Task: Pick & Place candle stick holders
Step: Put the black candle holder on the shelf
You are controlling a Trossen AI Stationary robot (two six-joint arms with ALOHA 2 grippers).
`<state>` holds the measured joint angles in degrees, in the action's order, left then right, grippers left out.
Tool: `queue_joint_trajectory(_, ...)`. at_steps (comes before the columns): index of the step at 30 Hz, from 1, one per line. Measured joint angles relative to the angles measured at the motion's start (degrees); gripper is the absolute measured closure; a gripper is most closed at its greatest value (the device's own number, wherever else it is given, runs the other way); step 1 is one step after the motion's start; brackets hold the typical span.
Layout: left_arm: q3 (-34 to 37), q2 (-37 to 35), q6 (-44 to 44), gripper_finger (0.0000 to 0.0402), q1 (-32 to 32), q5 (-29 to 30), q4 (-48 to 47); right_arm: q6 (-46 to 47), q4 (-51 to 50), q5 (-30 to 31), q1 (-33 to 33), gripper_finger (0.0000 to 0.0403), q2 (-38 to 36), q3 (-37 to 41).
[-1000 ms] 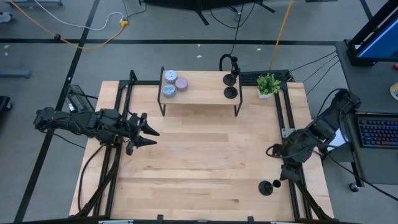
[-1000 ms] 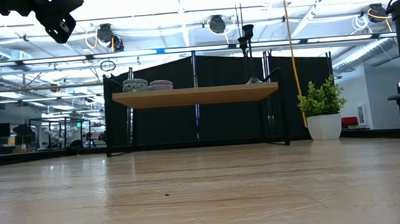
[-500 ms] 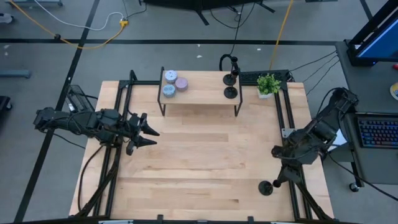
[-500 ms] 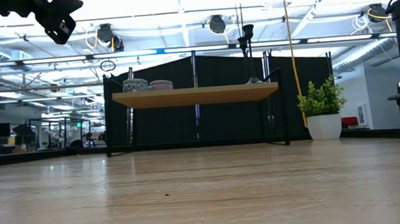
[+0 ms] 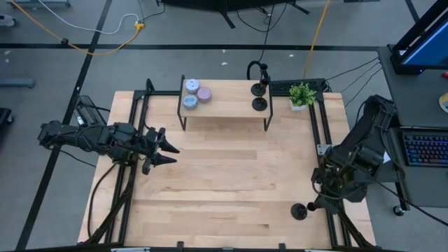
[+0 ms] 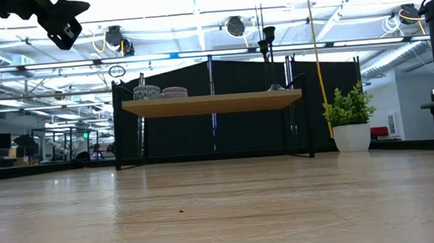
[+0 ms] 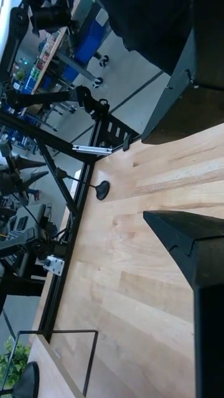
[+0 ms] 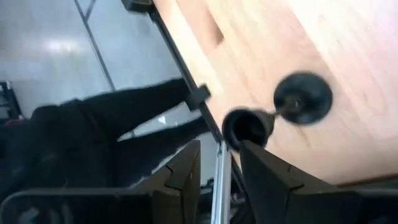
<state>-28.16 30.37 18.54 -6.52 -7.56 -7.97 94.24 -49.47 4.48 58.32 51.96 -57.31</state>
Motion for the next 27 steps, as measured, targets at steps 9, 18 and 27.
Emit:
queue_joint_trajectory(9,0.0,0.0,1.2,0.0213,0.0,0.0,0.0,-0.5,-1.0,-0.1,0.1,0.0298,-0.1,0.0)
queue_joint_trajectory(18,0.0,0.0,1.5,0.0213,0.0,0.0,0.0,-1.7,-5.1,-1.6,0.1,0.0298,-0.1,0.0)
queue_joint_trajectory(27,0.0,0.0,1.5,0.0213,0.0,0.0,0.0,-1.8,-5.6,-1.5,0.0,0.0298,-0.1,0.3)
